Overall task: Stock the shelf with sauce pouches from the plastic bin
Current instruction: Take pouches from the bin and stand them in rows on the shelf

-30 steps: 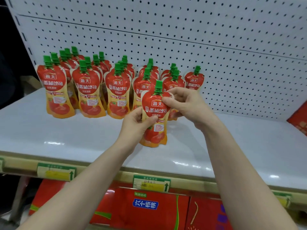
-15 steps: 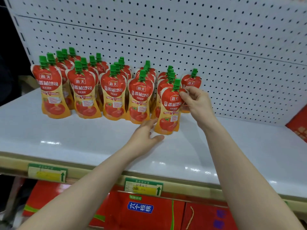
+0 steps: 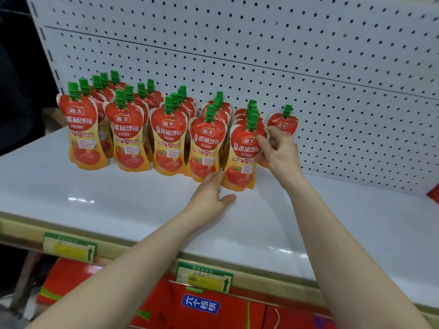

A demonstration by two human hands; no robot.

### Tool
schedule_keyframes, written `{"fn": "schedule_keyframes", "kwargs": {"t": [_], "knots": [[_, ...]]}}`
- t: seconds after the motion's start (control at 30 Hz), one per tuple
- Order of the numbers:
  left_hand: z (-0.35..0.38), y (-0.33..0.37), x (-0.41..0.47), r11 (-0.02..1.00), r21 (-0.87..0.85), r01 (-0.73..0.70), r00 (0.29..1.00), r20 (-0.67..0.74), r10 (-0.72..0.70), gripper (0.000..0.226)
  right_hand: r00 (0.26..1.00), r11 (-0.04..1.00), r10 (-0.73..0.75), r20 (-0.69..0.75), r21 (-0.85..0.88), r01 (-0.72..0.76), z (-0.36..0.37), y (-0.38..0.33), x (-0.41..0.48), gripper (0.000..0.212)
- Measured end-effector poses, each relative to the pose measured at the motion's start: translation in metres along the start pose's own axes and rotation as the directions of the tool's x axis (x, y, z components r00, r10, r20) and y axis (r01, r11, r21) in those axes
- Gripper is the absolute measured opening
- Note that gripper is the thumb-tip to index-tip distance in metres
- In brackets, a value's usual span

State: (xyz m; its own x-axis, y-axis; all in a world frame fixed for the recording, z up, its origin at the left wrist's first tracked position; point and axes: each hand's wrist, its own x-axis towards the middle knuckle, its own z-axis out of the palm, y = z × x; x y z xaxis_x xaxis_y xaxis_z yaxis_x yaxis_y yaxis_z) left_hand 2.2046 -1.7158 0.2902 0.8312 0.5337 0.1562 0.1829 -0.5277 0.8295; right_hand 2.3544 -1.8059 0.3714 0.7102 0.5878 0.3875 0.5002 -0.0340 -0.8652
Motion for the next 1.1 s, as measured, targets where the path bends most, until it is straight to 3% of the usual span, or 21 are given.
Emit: {"fn": "schedule_keyframes", "kwargs": {"t": [0.17,0.3,0.47,0.7,0.83,0.93,1.1], "knots": [[0.000,0.000,0.000,1.000,0.003,0.007,1.000,-0.001,-0.007,0.066,1.000,1.000,0.006,0.029,0.024,-0.007,0.000,0.003,0.000,0.016],[-0.001,0.001,-0.002,1.000,-0.019,0.014,1.000,0.001,-0.014,0.065,1.000,0.996,0.001,0.000,-0.090,-0.001,-0.006,0.005,-0.005,0.021],[-0.009,0.009,-0.011,0.997,-0.052,-0.048,0.999,-0.001,0.048,0.057,0.992,0.948,-0.010,-0.127,-0.317,-0.031,-0.029,0.004,-0.042,0.018],[-0.012,0.035,-0.070,0.927,-0.314,-0.203,0.973,0.044,0.228,0.036,0.928,0.855,-0.023,-0.372,-0.489,-0.174,-0.069,-0.003,-0.184,0.016],[0.016,0.047,-0.119,0.878,-0.420,-0.231,0.935,0.153,0.319,0.027,0.831,0.816,0.056,-0.554,-0.454,-0.357,-0.084,0.004,-0.306,0.015],[0.053,0.046,-0.159,0.870,-0.455,-0.188,0.894,0.287,0.343,0.025,0.734,0.772,0.210,-0.646,-0.351,-0.530,-0.090,0.020,-0.405,0.017],[0.149,0.013,-0.215,0.922,-0.376,-0.089,0.760,0.573,0.307,0.031,0.447,0.598,0.451,-0.772,-0.110,-0.794,-0.089,0.080,-0.548,0.012]]}}
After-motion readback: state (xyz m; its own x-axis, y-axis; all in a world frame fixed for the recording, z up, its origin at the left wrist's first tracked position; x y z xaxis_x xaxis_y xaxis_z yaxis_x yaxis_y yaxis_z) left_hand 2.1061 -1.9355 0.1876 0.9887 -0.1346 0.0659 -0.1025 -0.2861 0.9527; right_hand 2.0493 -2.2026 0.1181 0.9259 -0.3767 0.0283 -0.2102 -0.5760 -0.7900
